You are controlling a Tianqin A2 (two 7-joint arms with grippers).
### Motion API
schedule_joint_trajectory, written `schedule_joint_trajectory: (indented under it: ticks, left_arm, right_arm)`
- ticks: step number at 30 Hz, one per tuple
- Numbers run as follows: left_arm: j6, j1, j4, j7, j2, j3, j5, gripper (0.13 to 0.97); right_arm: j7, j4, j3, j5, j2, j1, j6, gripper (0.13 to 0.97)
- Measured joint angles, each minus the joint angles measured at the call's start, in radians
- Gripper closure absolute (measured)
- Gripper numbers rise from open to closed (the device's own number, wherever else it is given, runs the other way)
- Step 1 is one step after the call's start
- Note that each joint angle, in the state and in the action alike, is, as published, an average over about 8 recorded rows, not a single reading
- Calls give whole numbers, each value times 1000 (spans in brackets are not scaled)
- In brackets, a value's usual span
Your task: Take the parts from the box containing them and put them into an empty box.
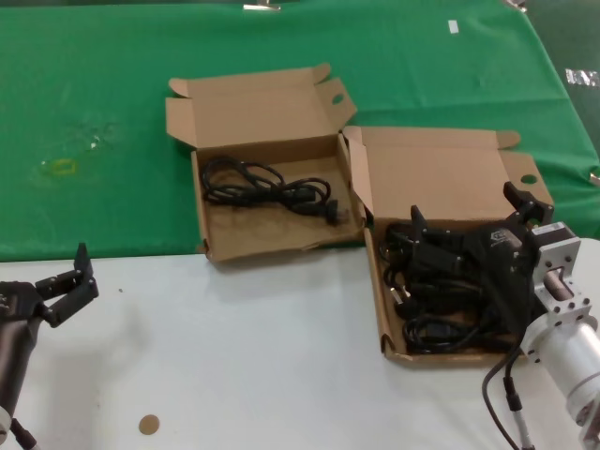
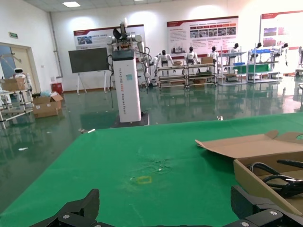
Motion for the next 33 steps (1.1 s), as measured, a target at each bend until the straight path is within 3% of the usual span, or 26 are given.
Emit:
schedule_joint_trajectory:
  ticks: [33]
  left_arm:
    - [0, 0, 0, 0, 0, 0, 0, 132]
  right_arm:
    - [0, 0, 0, 0, 0, 0, 0, 129]
